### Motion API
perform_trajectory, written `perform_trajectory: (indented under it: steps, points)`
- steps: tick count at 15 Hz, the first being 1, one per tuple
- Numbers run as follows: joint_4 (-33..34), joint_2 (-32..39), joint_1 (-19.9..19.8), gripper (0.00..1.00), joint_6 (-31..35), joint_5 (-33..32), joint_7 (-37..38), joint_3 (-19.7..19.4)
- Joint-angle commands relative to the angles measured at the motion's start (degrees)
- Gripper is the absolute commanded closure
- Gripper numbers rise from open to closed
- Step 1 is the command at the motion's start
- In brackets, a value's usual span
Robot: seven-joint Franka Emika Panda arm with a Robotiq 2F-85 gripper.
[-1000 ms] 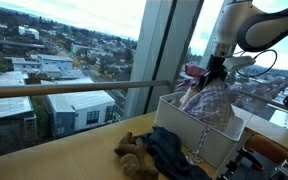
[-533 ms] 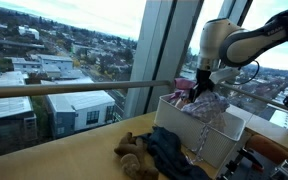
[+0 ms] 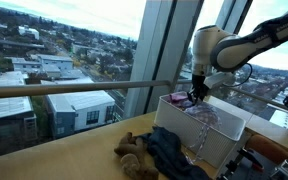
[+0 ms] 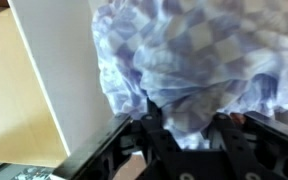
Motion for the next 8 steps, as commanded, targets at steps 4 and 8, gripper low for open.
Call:
perform_trajectory:
  steps: [4,8]
  points:
    - [-1.2,-7.8,5.2,0.04,-10.2,-1.0,1.0,0.7]
    - [-1.1,-8.3,10.2,0.0,-13.5,0.6,3.6,5.9]
